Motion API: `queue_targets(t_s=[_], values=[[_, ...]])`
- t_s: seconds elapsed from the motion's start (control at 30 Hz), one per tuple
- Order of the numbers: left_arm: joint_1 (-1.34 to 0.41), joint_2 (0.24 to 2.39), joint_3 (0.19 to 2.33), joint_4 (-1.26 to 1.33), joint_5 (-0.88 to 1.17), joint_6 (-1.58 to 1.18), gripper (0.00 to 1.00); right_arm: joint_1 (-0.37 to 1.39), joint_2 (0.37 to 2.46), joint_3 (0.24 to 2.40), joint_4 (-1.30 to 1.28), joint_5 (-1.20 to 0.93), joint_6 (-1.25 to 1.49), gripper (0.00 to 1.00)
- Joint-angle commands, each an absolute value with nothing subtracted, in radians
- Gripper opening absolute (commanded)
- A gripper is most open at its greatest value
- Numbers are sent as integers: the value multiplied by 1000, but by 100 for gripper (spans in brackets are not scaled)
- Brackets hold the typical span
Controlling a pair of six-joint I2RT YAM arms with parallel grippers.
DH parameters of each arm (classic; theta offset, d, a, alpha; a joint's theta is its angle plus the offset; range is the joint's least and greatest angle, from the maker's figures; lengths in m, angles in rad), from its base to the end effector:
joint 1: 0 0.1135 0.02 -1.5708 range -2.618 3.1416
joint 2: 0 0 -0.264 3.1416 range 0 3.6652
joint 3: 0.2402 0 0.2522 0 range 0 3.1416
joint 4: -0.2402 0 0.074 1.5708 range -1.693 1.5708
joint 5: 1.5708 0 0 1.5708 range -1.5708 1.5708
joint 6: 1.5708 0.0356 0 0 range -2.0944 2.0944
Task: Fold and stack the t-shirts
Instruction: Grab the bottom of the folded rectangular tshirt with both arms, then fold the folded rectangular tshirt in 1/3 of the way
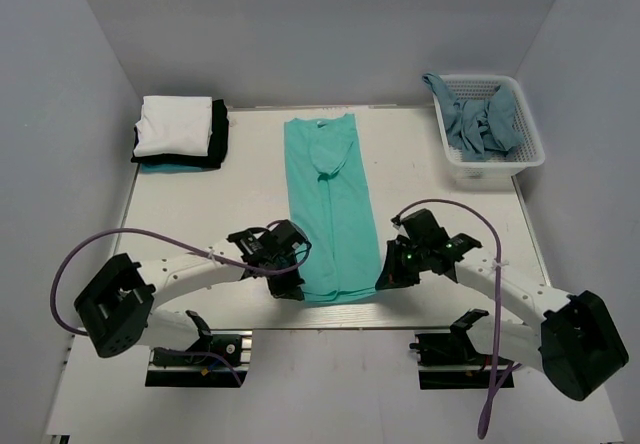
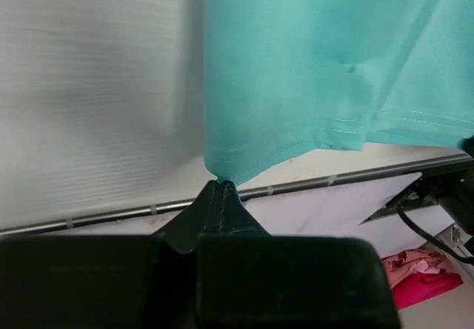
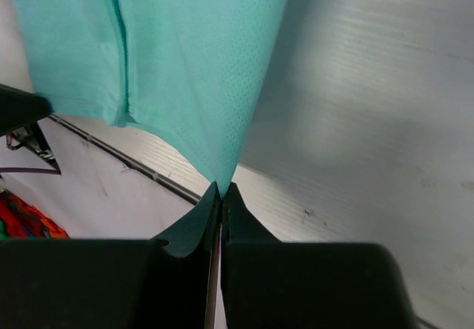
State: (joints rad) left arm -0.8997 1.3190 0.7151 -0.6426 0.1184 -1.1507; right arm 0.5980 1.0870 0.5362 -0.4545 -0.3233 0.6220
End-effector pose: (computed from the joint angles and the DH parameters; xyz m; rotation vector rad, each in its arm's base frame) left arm 0.1365 -0.1786 0.1758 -0.3501 3.0101 -0.5169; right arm 0.1549 0.1192 0.1791 -0.0970 2.7440 0.8231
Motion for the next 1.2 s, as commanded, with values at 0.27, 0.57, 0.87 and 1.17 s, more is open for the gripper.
queue_targets(t_s=[0.27,0.57,0.87,1.17], values=[[-845,1503,1151,-897,-61,-1065,0,589,1221,871,-594,-42,726,0],[-678,1638,1429,-963,-178,-1008,0,542,1509,1237,-634,-5,643,0],[-562,1854,1701,-884,-166,-871,0,469,1723,1500,-640,11,591,0],[-474,1977,1829,-884,-155,-838,0,404,1926,1680,-614,-90,560,0]])
